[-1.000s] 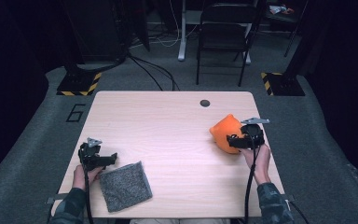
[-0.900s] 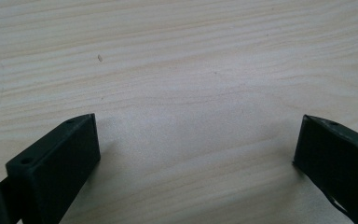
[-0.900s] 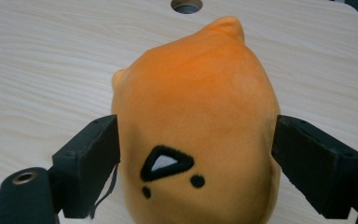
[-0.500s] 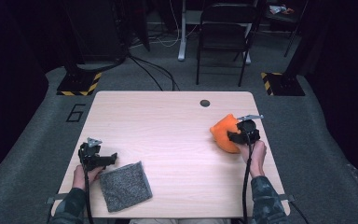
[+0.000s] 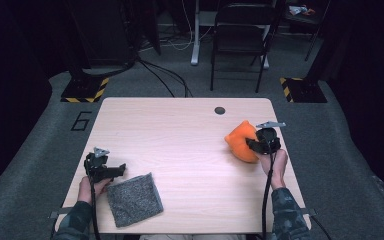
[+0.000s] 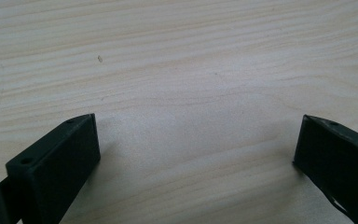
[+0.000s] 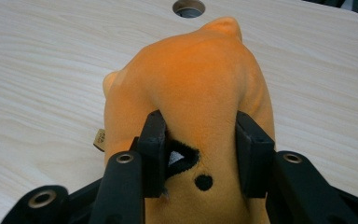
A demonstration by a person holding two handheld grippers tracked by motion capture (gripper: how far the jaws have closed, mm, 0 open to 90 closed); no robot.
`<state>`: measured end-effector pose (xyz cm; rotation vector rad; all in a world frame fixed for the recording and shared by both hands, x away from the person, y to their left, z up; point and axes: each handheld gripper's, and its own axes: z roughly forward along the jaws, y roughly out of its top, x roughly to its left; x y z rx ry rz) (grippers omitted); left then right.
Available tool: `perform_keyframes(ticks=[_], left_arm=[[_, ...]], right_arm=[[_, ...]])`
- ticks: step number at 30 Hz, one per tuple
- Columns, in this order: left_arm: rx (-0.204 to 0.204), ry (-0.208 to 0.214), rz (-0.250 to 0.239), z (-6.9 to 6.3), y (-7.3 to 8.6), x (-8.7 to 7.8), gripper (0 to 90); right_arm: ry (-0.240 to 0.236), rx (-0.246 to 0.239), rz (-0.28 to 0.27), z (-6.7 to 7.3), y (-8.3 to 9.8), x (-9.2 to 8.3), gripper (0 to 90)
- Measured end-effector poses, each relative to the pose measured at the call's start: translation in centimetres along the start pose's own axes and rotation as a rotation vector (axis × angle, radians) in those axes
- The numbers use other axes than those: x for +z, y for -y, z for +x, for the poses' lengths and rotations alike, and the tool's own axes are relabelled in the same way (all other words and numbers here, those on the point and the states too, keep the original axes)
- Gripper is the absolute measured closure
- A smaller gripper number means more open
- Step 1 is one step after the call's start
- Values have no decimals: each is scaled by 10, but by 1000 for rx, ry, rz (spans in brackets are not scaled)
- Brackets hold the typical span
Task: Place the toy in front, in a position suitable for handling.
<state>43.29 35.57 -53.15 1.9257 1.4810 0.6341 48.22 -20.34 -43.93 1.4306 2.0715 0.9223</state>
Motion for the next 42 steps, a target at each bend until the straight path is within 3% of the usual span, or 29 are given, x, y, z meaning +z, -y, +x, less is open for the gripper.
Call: perform_keyframes(ticks=[5,10,18,19,27,29,37,42], left_arm=[[0,0,0,0,0,0,0],[0,0,0,0,0,0,0],[1,0,1,0,0,0,0],[0,0,0,0,0,0,0],[0,0,0,0,0,0,0],[0,0,0,0,0,0,0],[0,0,1,0,0,0,0],[0,0,0,0,0,0,0]], right_arm=[[-43,-37,-27,6,-5,-6,600],[-123,-97,-49,16,-13,-11,599],[-230,-226,-44,46,-22,-11,597],[-260,-261,-47,53,-25,-10,597],[-323,-333,-31,71,-31,-2,595],[-366,-370,-28,79,-33,2,593],[-440,-418,-8,91,-37,12,592],[-483,-473,-4,95,-37,18,589]])
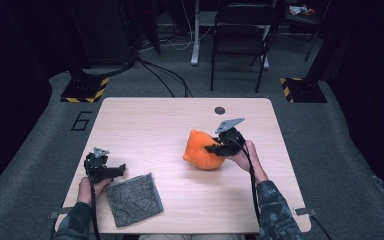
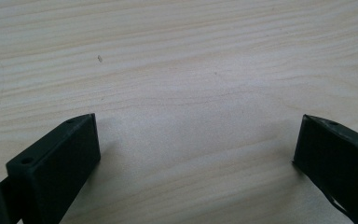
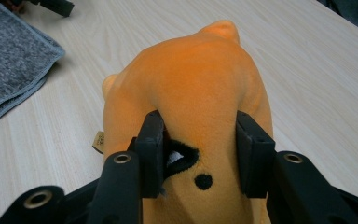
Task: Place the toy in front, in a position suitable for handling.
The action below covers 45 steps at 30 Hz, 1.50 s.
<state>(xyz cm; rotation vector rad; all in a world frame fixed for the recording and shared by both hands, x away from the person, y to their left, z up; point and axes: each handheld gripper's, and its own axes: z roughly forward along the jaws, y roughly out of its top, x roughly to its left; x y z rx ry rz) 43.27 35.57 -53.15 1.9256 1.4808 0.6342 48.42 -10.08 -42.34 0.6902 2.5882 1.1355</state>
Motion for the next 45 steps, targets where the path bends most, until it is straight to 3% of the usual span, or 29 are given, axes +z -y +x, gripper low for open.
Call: perform_keyframes(ticks=[6,8,10,11,16,19,24,29,31,40,45], left_arm=[[-10,-1,-7,-1,0,0,0],[-2,-1,-1,0,0,0,0],[-5,-3,-4,0,0,0,0],[-5,-1,-1,0,0,0,0],[0,0,3,0,1,-1,0],[-8,-1,-4,-1,1,-1,0],[-5,1,-6,0,1,-1,0],[-1,3,-6,1,1,-1,0],[-2,3,-5,1,1,-1,0],[6,11,-11,3,3,-2,0],[20,25,1,5,3,-4,0]], right_arm=[[-26,-16,-3,-1,-1,9,578],[-7,-34,50,-3,2,21,556],[4,-27,46,-3,4,24,544],[-5,-9,29,-5,5,24,509],[46,50,13,-9,8,19,260],[62,79,-14,-8,9,11,165],[85,137,-58,-7,16,-9,135],[133,236,-96,-1,27,-34,99],[137,253,-99,2,30,-36,98],[198,293,-54,16,57,-58,94],[239,327,-19,23,88,-76,96]])
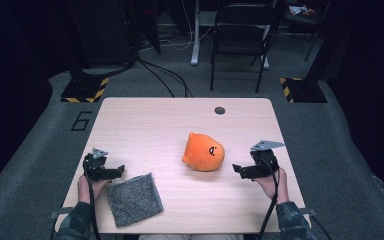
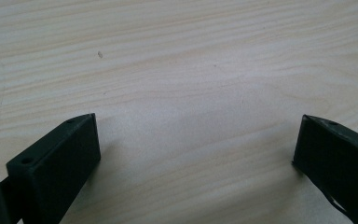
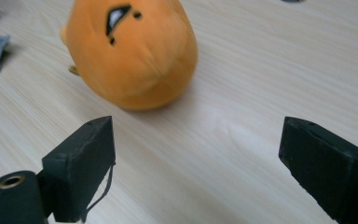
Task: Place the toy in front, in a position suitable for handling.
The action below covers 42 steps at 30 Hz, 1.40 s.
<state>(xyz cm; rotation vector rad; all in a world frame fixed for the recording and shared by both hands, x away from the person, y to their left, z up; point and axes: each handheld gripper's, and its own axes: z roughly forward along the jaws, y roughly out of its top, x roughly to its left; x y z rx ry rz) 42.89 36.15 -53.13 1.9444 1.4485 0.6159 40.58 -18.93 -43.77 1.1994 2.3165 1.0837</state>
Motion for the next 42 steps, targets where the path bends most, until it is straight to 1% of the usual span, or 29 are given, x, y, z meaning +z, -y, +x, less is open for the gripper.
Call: perform_keyframes(ticks=[1,2,3,4,5,6,7,10,11,13,14,16,17,18,19,21,25,26,27,29,30,33,34,35,36,38,39,40,42], left_arm=[[-7,-2,2,1,0,-1,0],[-9,0,5,2,0,-2,3],[-20,7,10,4,0,-5,10],[-24,20,10,6,0,-8,10],[-31,21,-5,6,0,-10,10],[-22,25,-6,5,-1,-15,10],[-16,24,-22,2,-2,-19,10],[10,52,-25,-8,-5,-30,15],[19,67,-28,-12,-6,-34,15],[55,87,-7,-21,-7,-42,20],[64,97,-10,-26,-7,-45,21],[98,120,5,-38,-6,-50,27],[111,125,1,-44,-4,-52,27],[131,146,23,-49,-3,-55,27],[154,155,37,-55,-1,-57,28],[175,180,54,-67,4,-61,28],[239,206,87,-86,12,-68,32],[244,205,87,-90,14,-68,33],[268,208,105,-93,15,-68,34],[278,215,124,-99,18,-66,44],[288,220,137,-101,20,-64,63],[309,218,172,-104,23,-60,117],[301,224,171,-104,24,-58,134],[304,228,180,-103,25,-57,140],[292,238,181,-103,26,-56,152],[284,248,178,-101,26,-56,196],[284,251,176,-102,26,-57,230],[284,263,174,-102,26,-58,272],[293,273,167,-101,25,-60,406]], right_arm=[[0,0,0,0,0,0,96],[6,10,2,-2,6,-3,96],[19,28,13,-7,16,-8,96],[19,28,13,-7,16,-8,96],[26,33,20,-8,20,-10,96],[33,40,22,-9,24,-13,97],[44,42,25,-11,28,-16,97],[60,54,20,-14,35,-23,100],[63,63,18,-15,37,-25,101],[78,67,19,-17,40,-27,102],[80,68,20,-18,42,-27,102],[86,68,15,-19,43,-29,103],[88,72,17,-19,43,-29,103],[91,70,17,-20,44,-30,103],[89,72,16,-20,44,-30,104],[97,72,14,-20,44,-31,105],[97,76,13,-23,43,-29,109],[96,76,19,-23,43,-28,109],[96,77,23,-22,43,-27,109],[97,68,31,-21,43,-25,109],[94,61,35,-21,43,-25,110],[91,62,30,-21,42,-25,113],[90,68,33,-21,42,-25,113],[93,68,32,-21,42,-24,113],[90,69,36,-21,42,-24,113],[93,65,41,-21,42,-23,116],[98,52,44,-22,42,-22,116],[98,65,45,-20,42,-22,117],[94,57,47,-21,42,-21,119]])
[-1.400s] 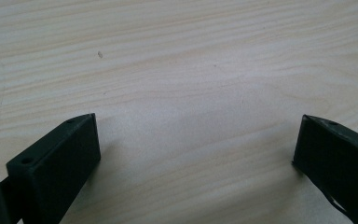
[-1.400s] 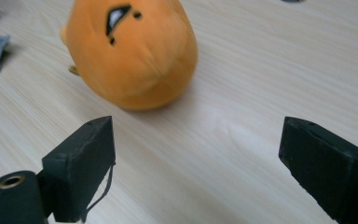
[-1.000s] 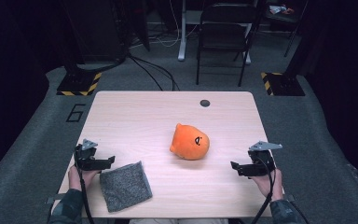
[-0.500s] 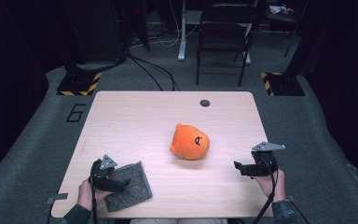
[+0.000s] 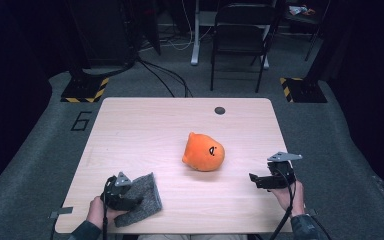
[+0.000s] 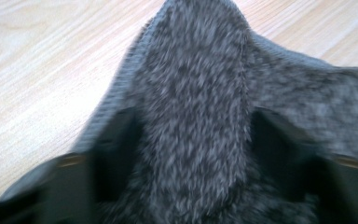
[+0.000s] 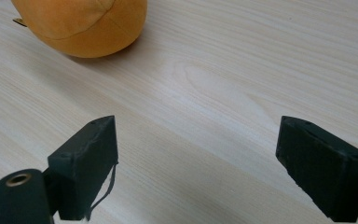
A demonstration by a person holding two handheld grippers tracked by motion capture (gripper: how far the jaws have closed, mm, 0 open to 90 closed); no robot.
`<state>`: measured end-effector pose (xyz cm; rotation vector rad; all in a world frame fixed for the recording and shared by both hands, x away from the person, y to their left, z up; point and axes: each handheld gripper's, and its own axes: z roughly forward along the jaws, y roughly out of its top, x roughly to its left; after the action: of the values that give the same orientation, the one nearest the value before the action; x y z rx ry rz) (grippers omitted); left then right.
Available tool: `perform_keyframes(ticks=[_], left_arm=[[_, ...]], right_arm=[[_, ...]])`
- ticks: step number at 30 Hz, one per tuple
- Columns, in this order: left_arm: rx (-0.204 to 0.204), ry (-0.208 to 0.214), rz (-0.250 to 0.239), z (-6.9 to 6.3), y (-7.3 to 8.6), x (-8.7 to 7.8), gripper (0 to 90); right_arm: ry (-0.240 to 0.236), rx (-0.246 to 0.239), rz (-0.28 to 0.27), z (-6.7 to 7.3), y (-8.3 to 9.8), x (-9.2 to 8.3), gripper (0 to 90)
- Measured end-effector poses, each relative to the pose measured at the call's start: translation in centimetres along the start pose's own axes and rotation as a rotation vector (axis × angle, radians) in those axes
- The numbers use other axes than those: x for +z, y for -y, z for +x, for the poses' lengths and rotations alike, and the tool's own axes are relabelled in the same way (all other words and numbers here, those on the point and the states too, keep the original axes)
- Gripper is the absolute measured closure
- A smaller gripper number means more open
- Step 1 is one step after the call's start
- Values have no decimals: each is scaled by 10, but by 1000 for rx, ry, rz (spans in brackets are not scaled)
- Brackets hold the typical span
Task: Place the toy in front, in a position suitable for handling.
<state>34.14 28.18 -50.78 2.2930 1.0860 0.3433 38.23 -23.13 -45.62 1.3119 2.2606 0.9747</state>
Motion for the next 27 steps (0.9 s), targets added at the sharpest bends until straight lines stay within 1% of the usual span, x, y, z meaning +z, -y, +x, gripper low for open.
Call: perform_keyframes(ticks=[1,2,3,5,6,8,11,12,14,15,16,18,19,20,21,22,23,26,27], left_arm=[[0,-1,-11,0,0,0,467],[-2,2,-18,0,1,0,556],[8,0,-17,1,1,-1,556],[6,12,-22,2,2,-2,619],[4,16,-27,3,2,-1,635],[19,24,-16,3,2,-3,668],[39,33,-23,4,0,-3,708],[30,37,-31,4,0,-3,708],[31,42,-46,5,0,-3,717],[35,43,-50,5,0,-3,723],[39,48,-54,4,0,-4,726],[40,62,-64,4,-1,-6,730],[48,66,-78,3,-2,-7,732],[47,70,-89,2,-2,-8,732],[53,80,-94,0,-4,-9,733],[55,85,-100,-1,-4,-10,733],[58,95,-99,-1,-5,-11,733],[49,128,-118,-5,-8,-9,733],[60,134,-115,-5,-9,-9,733]], right_arm=[[0,4,3,1,0,-1,119],[2,0,-2,1,0,-2,121],[2,0,-2,1,0,-2,121],[2,7,-7,2,-1,-3,124],[3,6,-7,2,-1,-3,124],[2,2,-4,2,-1,-3,127],[6,-3,-4,-1,-1,0,129],[6,-3,-4,-1,-1,0,129],[3,12,-1,-3,-2,0,129],[8,4,-4,-4,-1,0,130],[2,1,-5,-5,-1,1,130],[4,1,-1,-4,-1,0,130],[1,5,1,-4,0,-1,129],[5,3,2,-3,0,-2,130],[2,5,-4,-3,-1,-2,130],[2,-8,-7,-3,-1,-3,130],[4,0,-8,-2,-1,-3,130],[-2,4,-9,-3,-1,-2,130],[-2,0,-1,-3,-1,-1,130]])
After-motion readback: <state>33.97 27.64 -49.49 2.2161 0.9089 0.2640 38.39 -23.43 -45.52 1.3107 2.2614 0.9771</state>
